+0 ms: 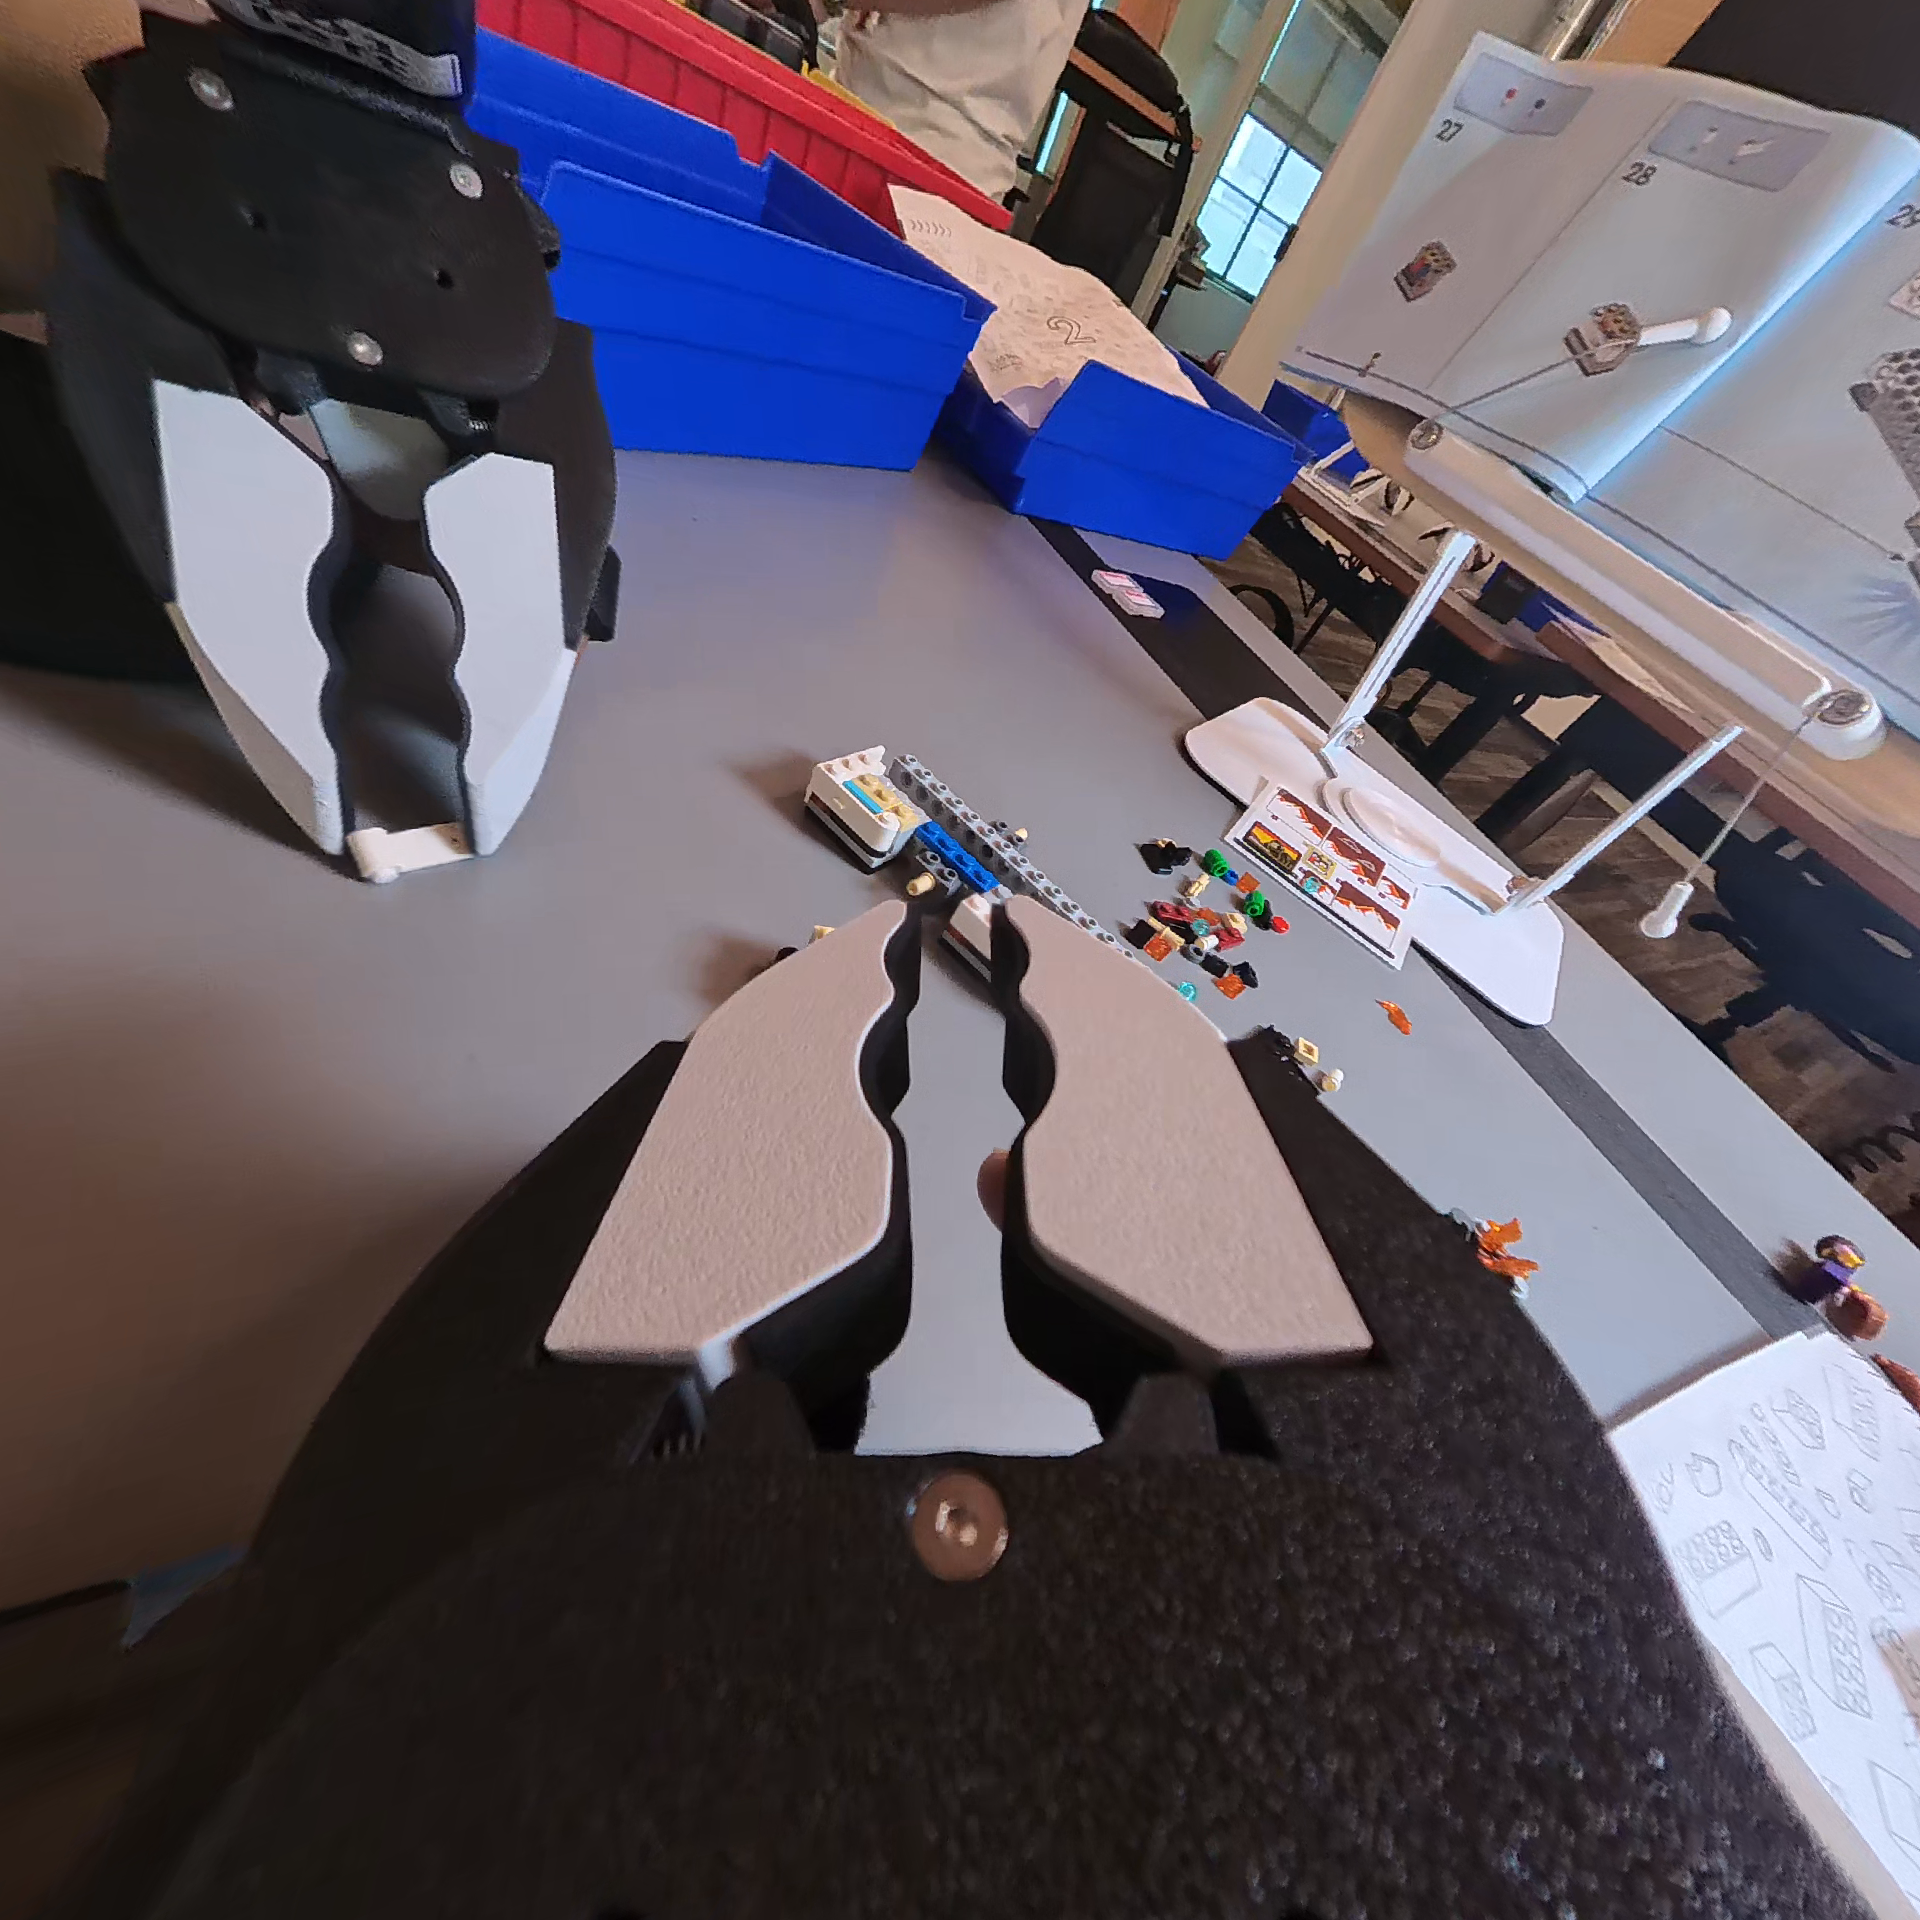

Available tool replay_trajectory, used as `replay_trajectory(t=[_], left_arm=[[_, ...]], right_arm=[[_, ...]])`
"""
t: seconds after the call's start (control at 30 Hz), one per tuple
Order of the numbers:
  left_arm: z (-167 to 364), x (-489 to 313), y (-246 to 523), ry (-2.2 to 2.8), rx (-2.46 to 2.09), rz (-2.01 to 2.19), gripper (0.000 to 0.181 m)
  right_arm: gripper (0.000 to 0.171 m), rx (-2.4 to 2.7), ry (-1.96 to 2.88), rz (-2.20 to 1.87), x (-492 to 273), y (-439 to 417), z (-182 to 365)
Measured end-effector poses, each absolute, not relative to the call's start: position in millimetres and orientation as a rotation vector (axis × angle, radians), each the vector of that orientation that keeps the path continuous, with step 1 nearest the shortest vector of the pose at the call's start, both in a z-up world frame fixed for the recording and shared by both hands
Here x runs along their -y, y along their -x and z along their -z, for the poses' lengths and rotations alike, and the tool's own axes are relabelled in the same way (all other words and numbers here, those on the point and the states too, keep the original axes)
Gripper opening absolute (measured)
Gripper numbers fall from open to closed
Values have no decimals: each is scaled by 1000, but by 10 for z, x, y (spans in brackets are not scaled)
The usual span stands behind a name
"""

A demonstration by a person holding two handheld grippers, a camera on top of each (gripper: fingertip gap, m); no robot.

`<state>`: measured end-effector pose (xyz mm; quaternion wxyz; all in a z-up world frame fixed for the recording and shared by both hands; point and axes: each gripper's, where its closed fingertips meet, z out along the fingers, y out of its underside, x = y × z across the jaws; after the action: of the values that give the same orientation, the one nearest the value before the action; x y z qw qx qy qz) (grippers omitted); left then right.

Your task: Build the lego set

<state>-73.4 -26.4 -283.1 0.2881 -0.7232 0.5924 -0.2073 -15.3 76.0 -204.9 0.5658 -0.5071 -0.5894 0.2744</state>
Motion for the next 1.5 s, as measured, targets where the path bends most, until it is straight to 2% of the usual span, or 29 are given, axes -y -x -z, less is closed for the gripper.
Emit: replay_trajectory(t=[0.2, 0.4, 0.53, 0.57, 0.67, 0.97, 1.0, 1.23, 1.33, 1.5], left_arm=[[2632, 111, 636, 1876, -1334, 712, 24], [1978, 2, 384, 1706, -934, 1217, 24], [1816, -8, 235, 1643, -798, 1471, 23], [1820, 14, 202, 1637, -798, 1509, 10], [1808, 15, 179, 1619, -751, 1562, 9], [1839, 65, 229, 1634, -759, 1560, 5], [1809, 80, 239, 1619, -751, 1592, 9], [1824, 80, 253, 1646, -732, 1588, 13], [1942, 28, 256, 1707, -782, 1430, 12], [2283, -61, 290, 1786, -1044, 875, 10]], right_arm=[[14, 1454, 1072, -717, -502, 190, 1980], [19, 1550, 875, -730, -52, 283, 1898], [19, 1524, 855, -747, 46, 318, 1819], [18, 1507, 865, -758, 39, 316, 1793], [16, 1513, 923, -825, 32, 299, 1786], [13, 1544, 974, -850, 47, 337, 1853], [7, 1543, 986, -857, 39, 334, 1860], [6, 1582, 1019, -789, 17, 359, 1958], [6, 1643, 1033, -659, -35, 358, 2070], [6, 1747, 1055, -429, -111, 346, 2276]])
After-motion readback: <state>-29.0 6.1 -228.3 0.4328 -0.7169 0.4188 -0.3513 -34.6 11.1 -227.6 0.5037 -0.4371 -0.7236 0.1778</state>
